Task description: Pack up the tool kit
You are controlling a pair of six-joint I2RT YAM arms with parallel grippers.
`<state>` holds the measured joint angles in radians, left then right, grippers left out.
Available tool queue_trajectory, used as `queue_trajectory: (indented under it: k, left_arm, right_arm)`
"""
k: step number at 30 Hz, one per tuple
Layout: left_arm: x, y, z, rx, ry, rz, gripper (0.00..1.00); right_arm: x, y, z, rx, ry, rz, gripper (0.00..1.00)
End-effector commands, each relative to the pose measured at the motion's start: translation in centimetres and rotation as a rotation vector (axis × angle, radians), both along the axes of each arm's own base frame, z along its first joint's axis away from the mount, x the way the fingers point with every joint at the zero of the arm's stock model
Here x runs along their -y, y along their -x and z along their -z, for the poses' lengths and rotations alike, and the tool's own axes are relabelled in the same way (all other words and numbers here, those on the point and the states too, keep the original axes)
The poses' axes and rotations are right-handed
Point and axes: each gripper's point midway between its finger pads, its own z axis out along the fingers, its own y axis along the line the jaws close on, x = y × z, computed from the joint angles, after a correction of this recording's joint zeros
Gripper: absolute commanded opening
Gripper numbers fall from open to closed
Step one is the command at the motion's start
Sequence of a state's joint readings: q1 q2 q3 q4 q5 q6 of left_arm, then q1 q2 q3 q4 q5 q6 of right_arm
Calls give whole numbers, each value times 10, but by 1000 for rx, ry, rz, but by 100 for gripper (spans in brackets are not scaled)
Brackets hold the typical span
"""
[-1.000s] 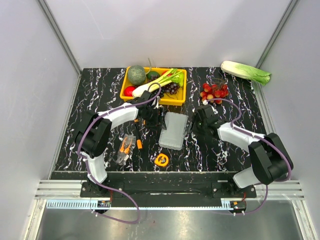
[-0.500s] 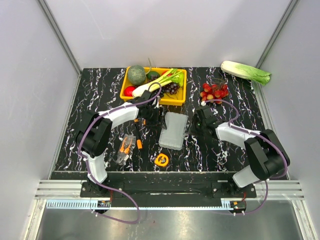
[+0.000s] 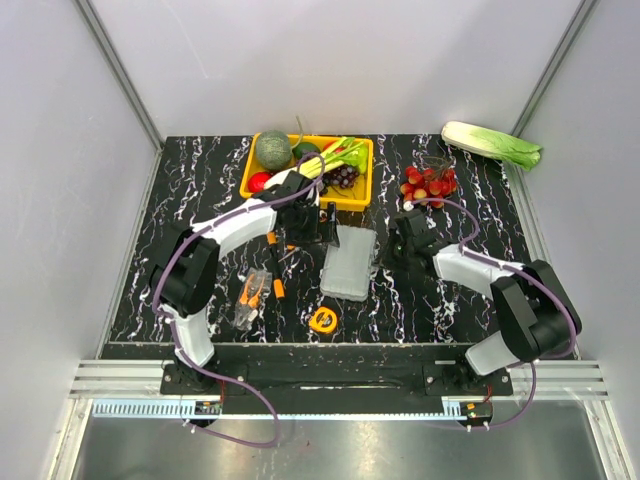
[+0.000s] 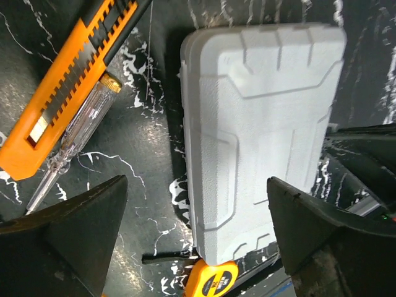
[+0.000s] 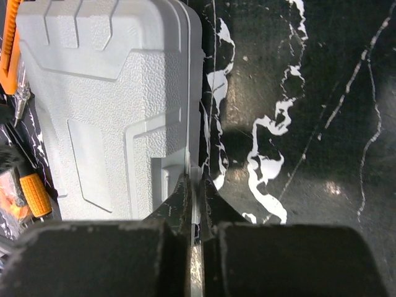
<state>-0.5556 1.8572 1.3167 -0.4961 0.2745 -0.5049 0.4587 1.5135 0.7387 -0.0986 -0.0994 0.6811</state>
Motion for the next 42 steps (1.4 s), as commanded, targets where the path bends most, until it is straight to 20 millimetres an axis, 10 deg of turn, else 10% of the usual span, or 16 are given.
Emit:
queue_trajectory:
  k: [1, 12, 42]
  left_arm:
    - [9, -26, -75, 214, 70, 7, 99]
    - [45, 20, -116, 359, 172, 238, 99]
    - [98, 61, -60, 270, 78, 356, 99]
  right_arm:
    - [0, -9, -43, 68, -19, -1, 0]
    - [10, -8, -95, 46, -3, 77, 0]
    - [9, -1, -125, 17, -63, 143, 0]
